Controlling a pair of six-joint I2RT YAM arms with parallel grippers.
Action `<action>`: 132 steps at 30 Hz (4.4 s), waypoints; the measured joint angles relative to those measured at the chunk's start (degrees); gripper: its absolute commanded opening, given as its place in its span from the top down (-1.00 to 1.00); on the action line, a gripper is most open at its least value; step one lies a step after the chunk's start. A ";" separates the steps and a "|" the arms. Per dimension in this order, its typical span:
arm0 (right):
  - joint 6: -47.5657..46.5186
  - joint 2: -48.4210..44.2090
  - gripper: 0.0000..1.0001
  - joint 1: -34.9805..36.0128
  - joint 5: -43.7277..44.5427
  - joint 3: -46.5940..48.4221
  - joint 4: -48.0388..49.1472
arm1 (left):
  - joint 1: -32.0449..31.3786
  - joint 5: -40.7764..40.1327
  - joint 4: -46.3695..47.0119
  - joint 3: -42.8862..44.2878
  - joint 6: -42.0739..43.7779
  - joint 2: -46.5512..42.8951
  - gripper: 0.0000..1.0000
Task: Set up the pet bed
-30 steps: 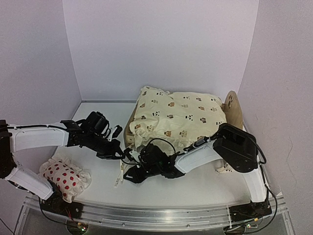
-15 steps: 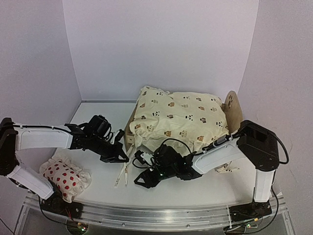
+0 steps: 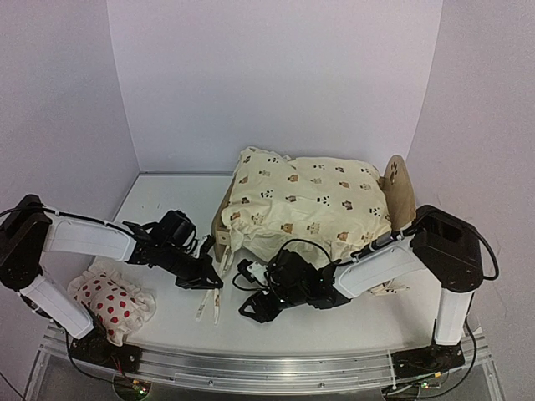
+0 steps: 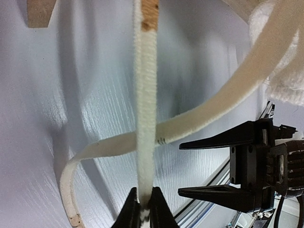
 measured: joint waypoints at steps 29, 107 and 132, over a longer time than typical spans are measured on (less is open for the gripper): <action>-1.33 0.00 -0.03 0.00 1.22 0.57 -0.61 | -7.29 -17.86 -24.25 3.93 3.79 -2.79 0.27; -8.18 15.08 0.57 -5.86 20.91 5.97 31.14 | -13.11 -45.10 -21.15 22.14 7.44 7.39 1.00; -16.26 19.87 0.40 -6.90 10.40 6.19 49.81 | -10.90 -37.83 -17.32 21.67 10.12 5.53 1.00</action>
